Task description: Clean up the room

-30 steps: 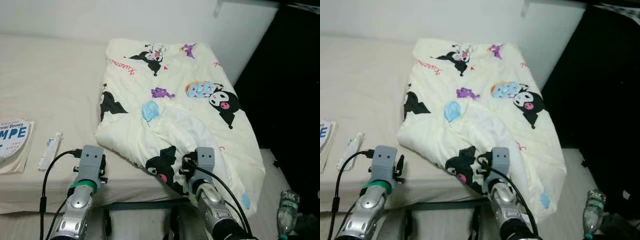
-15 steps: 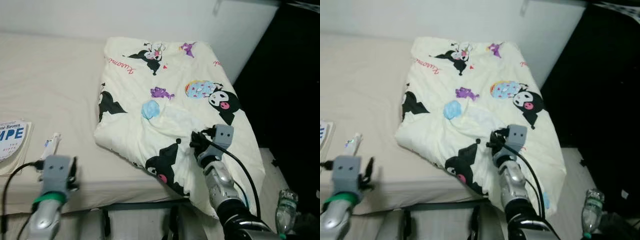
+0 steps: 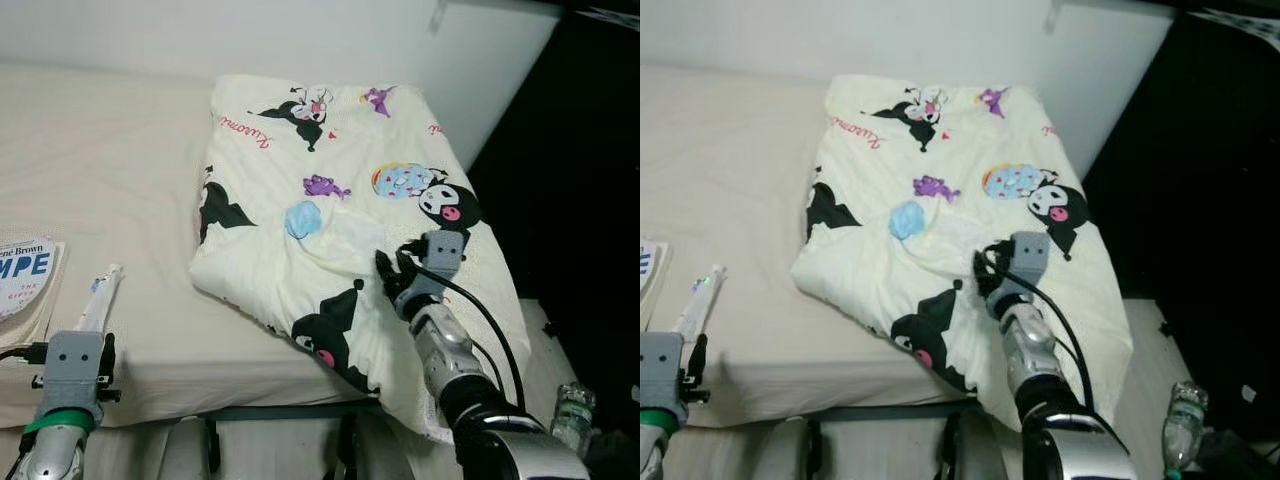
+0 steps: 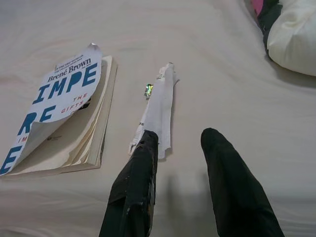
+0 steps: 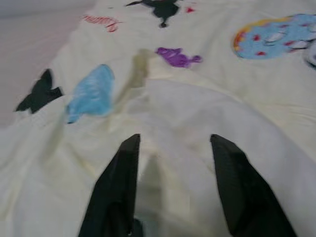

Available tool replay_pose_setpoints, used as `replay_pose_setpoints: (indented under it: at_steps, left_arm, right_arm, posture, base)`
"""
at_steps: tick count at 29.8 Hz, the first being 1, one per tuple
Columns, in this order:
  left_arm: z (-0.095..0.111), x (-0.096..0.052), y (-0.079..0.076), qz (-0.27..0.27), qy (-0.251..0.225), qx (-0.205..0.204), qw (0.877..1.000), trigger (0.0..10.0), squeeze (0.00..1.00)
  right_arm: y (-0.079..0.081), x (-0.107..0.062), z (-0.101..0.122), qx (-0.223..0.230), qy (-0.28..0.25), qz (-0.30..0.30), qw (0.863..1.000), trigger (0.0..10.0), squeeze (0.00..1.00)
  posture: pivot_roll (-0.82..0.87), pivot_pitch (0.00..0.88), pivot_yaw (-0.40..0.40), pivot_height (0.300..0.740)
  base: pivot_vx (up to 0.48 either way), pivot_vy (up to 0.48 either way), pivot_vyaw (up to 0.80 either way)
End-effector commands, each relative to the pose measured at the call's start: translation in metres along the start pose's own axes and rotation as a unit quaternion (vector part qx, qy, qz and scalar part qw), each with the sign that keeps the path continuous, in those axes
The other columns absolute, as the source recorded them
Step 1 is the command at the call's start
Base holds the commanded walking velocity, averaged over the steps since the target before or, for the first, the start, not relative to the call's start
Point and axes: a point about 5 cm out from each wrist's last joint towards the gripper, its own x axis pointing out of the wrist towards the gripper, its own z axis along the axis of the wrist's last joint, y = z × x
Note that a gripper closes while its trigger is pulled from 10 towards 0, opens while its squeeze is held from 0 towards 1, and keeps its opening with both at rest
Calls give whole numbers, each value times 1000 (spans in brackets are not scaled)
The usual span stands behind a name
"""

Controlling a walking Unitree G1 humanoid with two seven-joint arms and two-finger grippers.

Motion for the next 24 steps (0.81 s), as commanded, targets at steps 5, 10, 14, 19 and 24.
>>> replay_pose_setpoints:
  at_steps: [5, 10, 14, 19, 24]
  left_arm:
    - [0, -4, -1, -4, -2, -6, 1000, 10000, 0]
    - [1, -5, -4, -14, -5, -6, 1000, 10000, 0]
    - [1, -5, -4, -16, -4, -5, 1000, 10000, 0]
    - [1, -4, -1, -16, -2, -3, 1000, 10000, 0]
    - [2, -3, -1, -14, -3, -2, 1000, 10000, 0]
  right_arm:
    - [5, 1, -6, -15, 40, 49, 998, 10000, 1000]
    - [8, 1, -10, -44, 61, 66, 995, 10000, 1000]
    - [6, 1, -10, -97, 64, 57, 992, 10000, 0]
    - [4, 0, -11, -158, 67, 40, 984, 10000, 0]
    - [5, -1, -15, -185, 74, 35, 979, 10000, 0]
  posture:
    - [97, 67, -109, 606]
    - [97, 71, -106, 606]
    - [103, 74, -107, 606]
    - [108, 71, -107, 606]
    - [111, 66, -106, 606]
  base:
    - [0, 0, 0]
    - [0, 0, 0]
    - [0, 0, 0]
    - [0, 0, 0]
    - [0, 0, 0]
